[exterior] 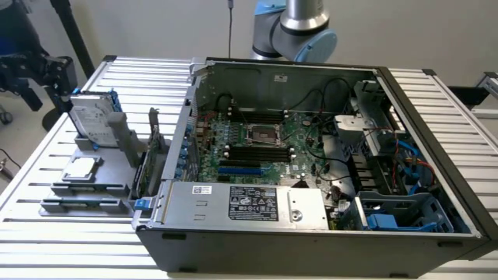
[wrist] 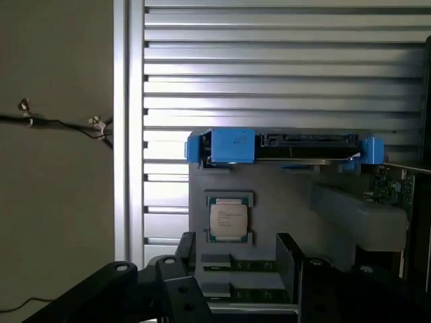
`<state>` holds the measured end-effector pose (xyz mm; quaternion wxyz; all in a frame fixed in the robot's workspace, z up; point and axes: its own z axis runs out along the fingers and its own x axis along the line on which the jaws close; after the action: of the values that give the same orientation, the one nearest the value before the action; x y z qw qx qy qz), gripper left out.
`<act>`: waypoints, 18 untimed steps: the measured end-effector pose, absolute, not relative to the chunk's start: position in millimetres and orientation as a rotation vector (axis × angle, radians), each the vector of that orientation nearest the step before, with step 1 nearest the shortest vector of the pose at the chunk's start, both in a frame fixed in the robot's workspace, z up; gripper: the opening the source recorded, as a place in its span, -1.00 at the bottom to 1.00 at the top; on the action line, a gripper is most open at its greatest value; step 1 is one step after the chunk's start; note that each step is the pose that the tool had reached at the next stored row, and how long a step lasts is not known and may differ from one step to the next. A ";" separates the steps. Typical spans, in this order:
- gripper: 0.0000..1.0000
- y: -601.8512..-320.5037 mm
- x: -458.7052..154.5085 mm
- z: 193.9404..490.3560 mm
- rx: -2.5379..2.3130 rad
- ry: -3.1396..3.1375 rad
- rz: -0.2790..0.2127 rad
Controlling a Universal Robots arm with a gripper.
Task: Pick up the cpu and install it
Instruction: 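Pick up the cpu and move it towards the insertion slot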
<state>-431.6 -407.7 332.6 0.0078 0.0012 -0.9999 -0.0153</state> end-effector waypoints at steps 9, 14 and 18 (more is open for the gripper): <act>0.19 -426.9 -431.5 316.2 0.004 -3.126 -0.048; 0.35 -431.7 -430.6 307.2 0.004 -3.126 -0.048; 0.35 -432.2 -428.4 299.9 0.004 -3.126 -0.048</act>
<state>-428.4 -432.2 299.9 0.0078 0.0012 -0.9999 -0.0152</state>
